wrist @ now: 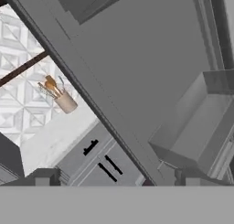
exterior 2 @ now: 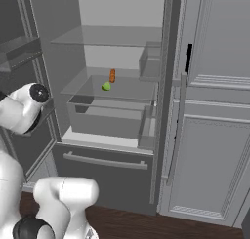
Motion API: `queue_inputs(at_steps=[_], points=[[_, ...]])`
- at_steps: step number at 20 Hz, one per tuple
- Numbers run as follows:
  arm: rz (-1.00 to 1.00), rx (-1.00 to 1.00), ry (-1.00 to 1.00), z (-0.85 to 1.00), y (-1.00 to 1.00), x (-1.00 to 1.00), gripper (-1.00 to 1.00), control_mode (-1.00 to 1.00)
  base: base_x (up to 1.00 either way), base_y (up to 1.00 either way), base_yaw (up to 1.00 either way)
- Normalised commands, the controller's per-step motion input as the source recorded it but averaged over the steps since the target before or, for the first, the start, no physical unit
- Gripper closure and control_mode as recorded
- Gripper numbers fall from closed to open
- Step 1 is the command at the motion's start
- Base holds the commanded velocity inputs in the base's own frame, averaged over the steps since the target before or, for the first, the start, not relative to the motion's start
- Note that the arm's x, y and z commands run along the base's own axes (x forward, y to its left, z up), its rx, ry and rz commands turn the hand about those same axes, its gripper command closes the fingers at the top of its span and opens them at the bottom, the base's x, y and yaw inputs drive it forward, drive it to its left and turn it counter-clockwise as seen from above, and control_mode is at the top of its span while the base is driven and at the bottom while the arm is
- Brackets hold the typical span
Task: Grab a lemon wedge from the fridge and one ice cube from the ice bowl, and put them in the glass of lemonade.
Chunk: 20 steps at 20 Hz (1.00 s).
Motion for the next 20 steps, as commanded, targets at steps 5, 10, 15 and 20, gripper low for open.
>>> queue_inputs(at_steps=[5,10,15,20], points=[[-0.34,-0.53,0.08,0.14,-0.52,0.05,-1.0,-1.0,0.0,0.0,0.0],[-0.37,-0.49,0.12,0.0,-0.79,0.03,-1.0,-1.0,0.0,0.0,0.0],[-0.42,-0.13,0.07,0.0,-1.0,0.0,-1.0,-1.0,0.0,0.0,0.0],[-0.34,0.05,0.0,-0.11,-1.0,-0.46,-1.0,-1.0,0.0,0.0,0.0]])
